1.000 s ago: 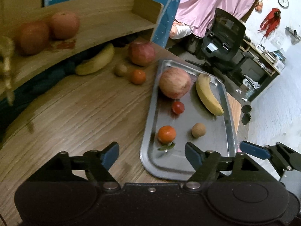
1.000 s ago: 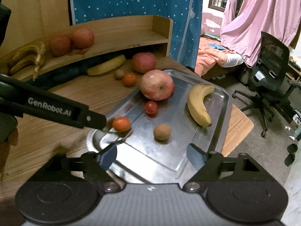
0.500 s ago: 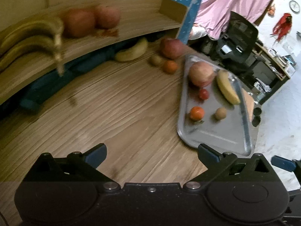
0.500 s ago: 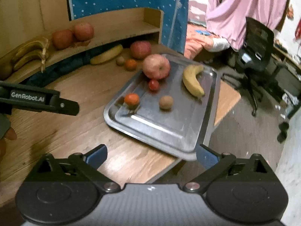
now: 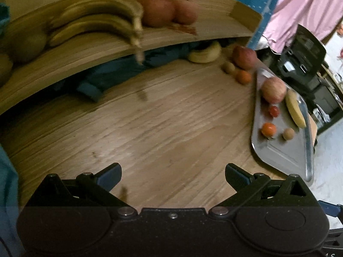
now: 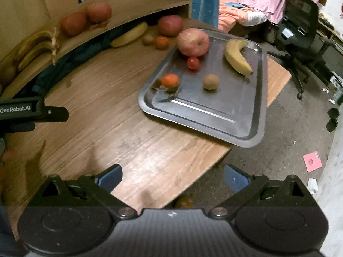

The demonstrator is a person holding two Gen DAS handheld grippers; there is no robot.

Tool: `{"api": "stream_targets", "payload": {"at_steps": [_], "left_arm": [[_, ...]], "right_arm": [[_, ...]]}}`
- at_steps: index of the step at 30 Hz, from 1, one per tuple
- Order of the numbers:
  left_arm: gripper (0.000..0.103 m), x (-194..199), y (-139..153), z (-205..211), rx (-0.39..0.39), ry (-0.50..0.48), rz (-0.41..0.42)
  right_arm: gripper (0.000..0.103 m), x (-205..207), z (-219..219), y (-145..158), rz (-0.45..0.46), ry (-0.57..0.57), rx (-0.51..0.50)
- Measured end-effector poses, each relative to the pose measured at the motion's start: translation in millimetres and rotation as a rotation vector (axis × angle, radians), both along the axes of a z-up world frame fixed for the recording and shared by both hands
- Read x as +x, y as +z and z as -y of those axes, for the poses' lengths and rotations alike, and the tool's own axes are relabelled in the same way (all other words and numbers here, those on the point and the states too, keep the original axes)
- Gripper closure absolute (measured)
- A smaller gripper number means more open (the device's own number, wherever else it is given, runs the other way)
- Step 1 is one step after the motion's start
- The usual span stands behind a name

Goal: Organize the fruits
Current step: 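Move both open grippers back under the shelf toward the remaining fruits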

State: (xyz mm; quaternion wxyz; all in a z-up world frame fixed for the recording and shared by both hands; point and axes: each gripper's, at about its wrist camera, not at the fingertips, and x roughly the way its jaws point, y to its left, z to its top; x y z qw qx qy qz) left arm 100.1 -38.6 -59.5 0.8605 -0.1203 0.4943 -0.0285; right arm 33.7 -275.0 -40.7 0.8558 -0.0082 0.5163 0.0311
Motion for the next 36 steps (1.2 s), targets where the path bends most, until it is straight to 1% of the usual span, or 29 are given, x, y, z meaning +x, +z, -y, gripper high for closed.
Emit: {"api": "stream_targets", "payload": {"at_steps": [8, 12, 17, 27, 36], "left_arm": [[0.001, -1.6, 7.2, -11.1, -0.003, 0.046, 0.010], [0.001, 3.7, 9.2, -9.1, 0.037, 0.047, -0.001], [0.001, 12.7, 9.6, -7.4, 0.055, 0.062, -0.003], [0.001, 46.3, 7.0, 10.1, 0.090, 0.099, -0.035], [0.001, 93.6, -0.1, 39.4, 0.091, 0.114, -0.057]], "right_arm": [[0.000, 16.6, -23.3, 7.1, 0.020, 0.090, -0.016], [0.000, 26.5, -30.9, 12.3, 0.038, 0.124, -0.011], [0.000, 44.9, -40.5, 14.0, 0.062, 0.184, -0.007], [0.000, 97.8, -40.7, 15.7, 0.121, 0.282, 0.042], [0.000, 156.8, -26.9, 12.4, 0.189, 0.407, -0.009]]}}
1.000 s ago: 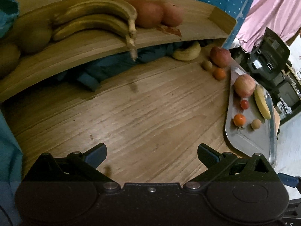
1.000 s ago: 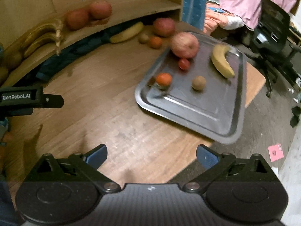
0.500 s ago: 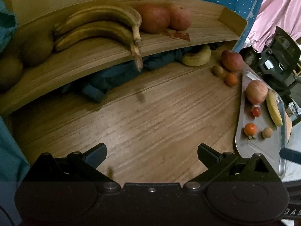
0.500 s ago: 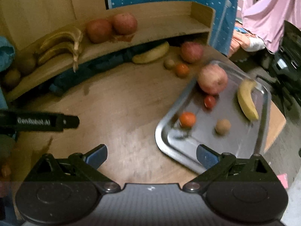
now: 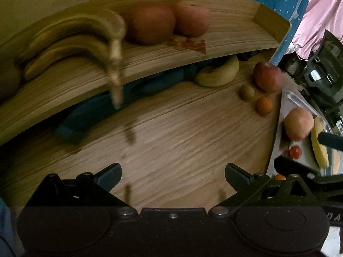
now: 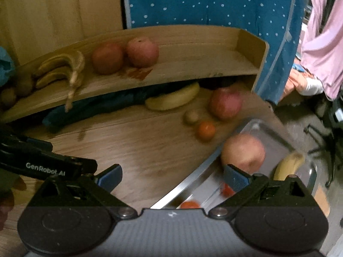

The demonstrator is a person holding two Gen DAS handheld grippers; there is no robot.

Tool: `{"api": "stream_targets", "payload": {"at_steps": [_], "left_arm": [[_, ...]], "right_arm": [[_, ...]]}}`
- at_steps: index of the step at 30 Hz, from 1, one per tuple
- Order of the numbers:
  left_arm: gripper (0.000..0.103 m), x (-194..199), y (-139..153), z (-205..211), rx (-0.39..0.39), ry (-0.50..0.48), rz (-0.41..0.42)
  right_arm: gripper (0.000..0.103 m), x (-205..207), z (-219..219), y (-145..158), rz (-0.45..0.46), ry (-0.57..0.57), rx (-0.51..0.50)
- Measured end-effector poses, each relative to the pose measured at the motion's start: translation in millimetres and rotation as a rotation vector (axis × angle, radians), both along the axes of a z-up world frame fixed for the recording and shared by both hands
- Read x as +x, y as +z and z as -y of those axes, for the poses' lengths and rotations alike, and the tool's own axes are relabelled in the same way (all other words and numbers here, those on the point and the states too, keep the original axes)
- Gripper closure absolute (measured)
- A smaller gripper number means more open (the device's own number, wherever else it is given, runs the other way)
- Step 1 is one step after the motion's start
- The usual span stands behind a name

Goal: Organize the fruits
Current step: 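Move both open grippers back under the shelf toward the remaining fruits, then grasp a kiwi with the left gripper while the right grasps a mandarin orange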

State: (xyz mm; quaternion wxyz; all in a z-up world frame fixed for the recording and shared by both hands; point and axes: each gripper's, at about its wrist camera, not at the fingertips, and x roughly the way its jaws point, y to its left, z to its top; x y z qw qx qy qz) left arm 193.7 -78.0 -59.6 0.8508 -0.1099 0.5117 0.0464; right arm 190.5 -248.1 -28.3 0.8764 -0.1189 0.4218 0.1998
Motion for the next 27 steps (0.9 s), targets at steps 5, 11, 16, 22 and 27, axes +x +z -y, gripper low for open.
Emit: {"api": "stream_targets", "payload": {"at_steps": [5, 11, 16, 22, 27], "left_arm": [[0.001, 31.0, -5.5, 14.7, -0.002, 0.015, 0.000], [0.001, 68.9, -7.6, 25.0, -0.018, 0.051, 0.019], [0.001, 99.0, -6.2, 37.5, -0.041, 0.054, 0.040], [0.001, 127.1, -7.9, 56.0, -0.103, -0.005, 0.048], [0.003, 140.6, -12.4, 66.2, -0.126, -0.025, 0.043]], "right_arm": [[0.000, 33.8, 12.6, -0.8, 0.054, 0.055, -0.044], [0.000, 69.6, 21.1, -10.0, 0.118, 0.189, -0.149], [0.001, 88.3, 19.1, -23.0, 0.108, 0.293, -0.184], [0.009, 99.5, 15.5, -35.8, 0.043, 0.360, -0.173], [0.017, 105.5, 15.0, -42.9, 0.019, 0.380, -0.156]]}}
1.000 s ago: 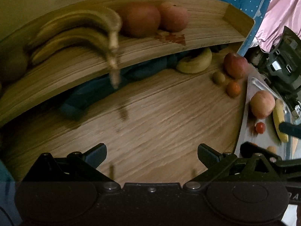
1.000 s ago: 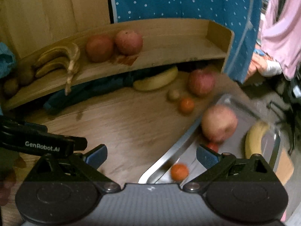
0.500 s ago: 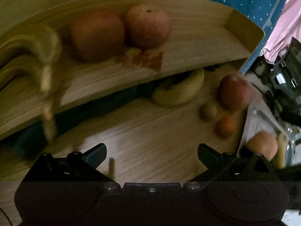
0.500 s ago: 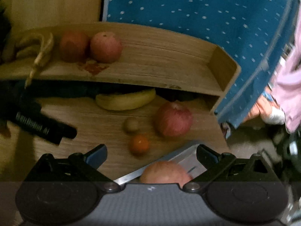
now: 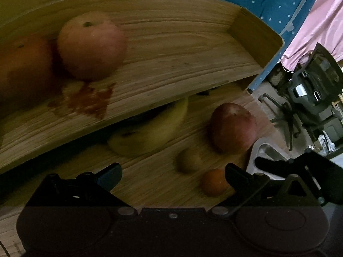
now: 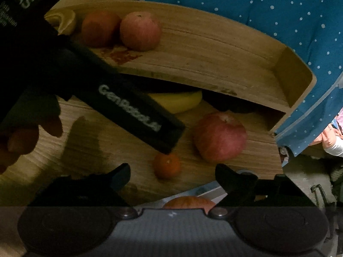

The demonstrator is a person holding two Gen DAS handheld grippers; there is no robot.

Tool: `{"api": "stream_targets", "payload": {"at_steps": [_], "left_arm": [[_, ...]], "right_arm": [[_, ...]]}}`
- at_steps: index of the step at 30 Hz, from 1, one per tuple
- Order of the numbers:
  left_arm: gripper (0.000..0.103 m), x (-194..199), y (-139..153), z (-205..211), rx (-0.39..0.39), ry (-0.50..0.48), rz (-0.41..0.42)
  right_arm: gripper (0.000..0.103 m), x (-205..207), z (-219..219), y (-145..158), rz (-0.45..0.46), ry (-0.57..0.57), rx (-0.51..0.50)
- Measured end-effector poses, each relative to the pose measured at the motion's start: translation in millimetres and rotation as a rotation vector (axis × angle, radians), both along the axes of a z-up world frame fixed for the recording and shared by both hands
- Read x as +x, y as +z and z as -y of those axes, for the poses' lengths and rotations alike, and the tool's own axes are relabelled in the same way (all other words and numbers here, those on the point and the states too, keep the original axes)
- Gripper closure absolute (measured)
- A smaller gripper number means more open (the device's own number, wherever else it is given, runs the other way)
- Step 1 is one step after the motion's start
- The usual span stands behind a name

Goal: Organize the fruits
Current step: 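Grasp a kiwi with the left gripper while the right grasps a mandarin orange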

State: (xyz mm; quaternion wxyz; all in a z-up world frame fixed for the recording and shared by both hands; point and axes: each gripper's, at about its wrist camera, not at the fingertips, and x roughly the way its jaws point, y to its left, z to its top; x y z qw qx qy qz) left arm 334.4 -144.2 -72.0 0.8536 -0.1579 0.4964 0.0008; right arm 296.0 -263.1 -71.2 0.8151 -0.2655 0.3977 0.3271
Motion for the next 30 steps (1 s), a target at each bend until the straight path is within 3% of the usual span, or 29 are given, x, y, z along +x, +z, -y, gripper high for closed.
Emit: {"api": "stream_targets", "payload": {"at_steps": [16, 21, 30], "left_arm": [[0.034, 17.0, -13.9, 9.3, -0.039, 0.032, -0.037], [0.051, 15.8, -15.6, 8.6, -0.056, 0.030, -0.032], [0.071, 16.3, -17.4, 6.7, -0.060, 0.032, -0.022]], "right_arm": [[0.054, 14.5, -7.0, -11.7, -0.064, 0.010, 0.009], [0.055, 15.0, -7.5, -15.1, -0.084, 0.008, 0.011], [0.068, 22.5, -2.6, -18.7, -0.095, -0.043, 0.029]]}}
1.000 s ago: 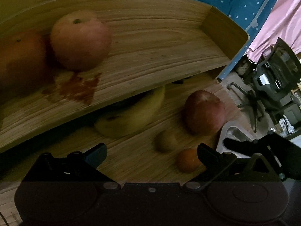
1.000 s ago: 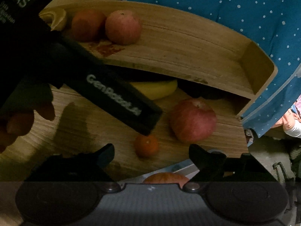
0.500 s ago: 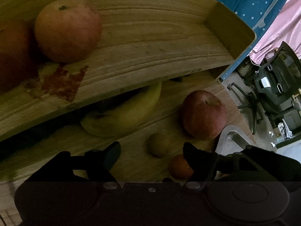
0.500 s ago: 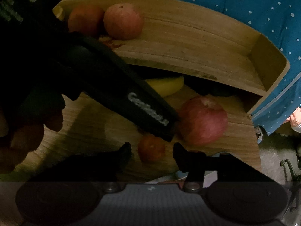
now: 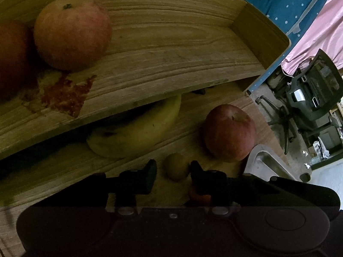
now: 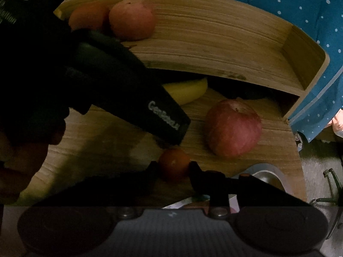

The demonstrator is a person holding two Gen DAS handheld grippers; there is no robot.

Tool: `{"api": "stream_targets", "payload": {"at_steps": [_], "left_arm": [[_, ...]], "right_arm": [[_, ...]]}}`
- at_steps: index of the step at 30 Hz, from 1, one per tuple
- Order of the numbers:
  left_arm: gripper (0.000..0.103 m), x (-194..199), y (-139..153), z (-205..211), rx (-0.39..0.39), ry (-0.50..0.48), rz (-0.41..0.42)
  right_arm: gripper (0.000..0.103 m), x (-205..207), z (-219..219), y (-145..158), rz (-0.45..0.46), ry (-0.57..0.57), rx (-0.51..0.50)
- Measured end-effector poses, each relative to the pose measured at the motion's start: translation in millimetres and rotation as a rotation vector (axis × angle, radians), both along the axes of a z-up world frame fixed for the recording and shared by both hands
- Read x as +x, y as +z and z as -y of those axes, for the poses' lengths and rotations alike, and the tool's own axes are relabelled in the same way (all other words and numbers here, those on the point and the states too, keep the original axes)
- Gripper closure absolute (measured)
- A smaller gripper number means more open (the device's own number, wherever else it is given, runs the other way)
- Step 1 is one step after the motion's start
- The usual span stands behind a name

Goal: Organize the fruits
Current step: 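Grasp a kiwi with the left gripper while the right grasps a mandarin orange, then carry the kiwi and mandarin over the silver tray with both grippers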

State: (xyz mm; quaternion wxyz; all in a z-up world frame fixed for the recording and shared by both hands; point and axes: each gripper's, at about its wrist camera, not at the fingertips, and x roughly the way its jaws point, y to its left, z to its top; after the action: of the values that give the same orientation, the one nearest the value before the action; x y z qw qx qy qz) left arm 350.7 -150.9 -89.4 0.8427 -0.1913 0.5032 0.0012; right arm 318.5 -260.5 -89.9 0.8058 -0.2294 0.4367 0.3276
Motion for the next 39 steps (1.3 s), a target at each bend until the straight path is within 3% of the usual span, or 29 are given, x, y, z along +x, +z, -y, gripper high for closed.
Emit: {"api": "stream_targets", "payload": {"at_steps": [2, 15, 26, 39], "left_arm": [[0.076, -1.6, -0.6, -1.1, -0.004, 0.002, -0.002], [0.077, -22.7, 4.6, -15.3, 0.017, 0.023, 0.004], [0.077, -76.4, 13.3, -46.9, 0.025, 0.046, 0.006], [0.076, -149.2, 24.2, -67.2, 0.043, -0.041, -0.004]], "right_arm": [[0.068, 0.2, 0.5, -0.4, 0.002, -0.002, 0.000], [0.069, -18.8, -3.2, 4.7, -0.003, -0.003, 0.014], [0.069, -52.5, -19.9, 10.4, 0.009, -0.018, 0.038], [0.069, -121.7, -17.4, 18.2, 0.001, -0.158, 0.103]]}}
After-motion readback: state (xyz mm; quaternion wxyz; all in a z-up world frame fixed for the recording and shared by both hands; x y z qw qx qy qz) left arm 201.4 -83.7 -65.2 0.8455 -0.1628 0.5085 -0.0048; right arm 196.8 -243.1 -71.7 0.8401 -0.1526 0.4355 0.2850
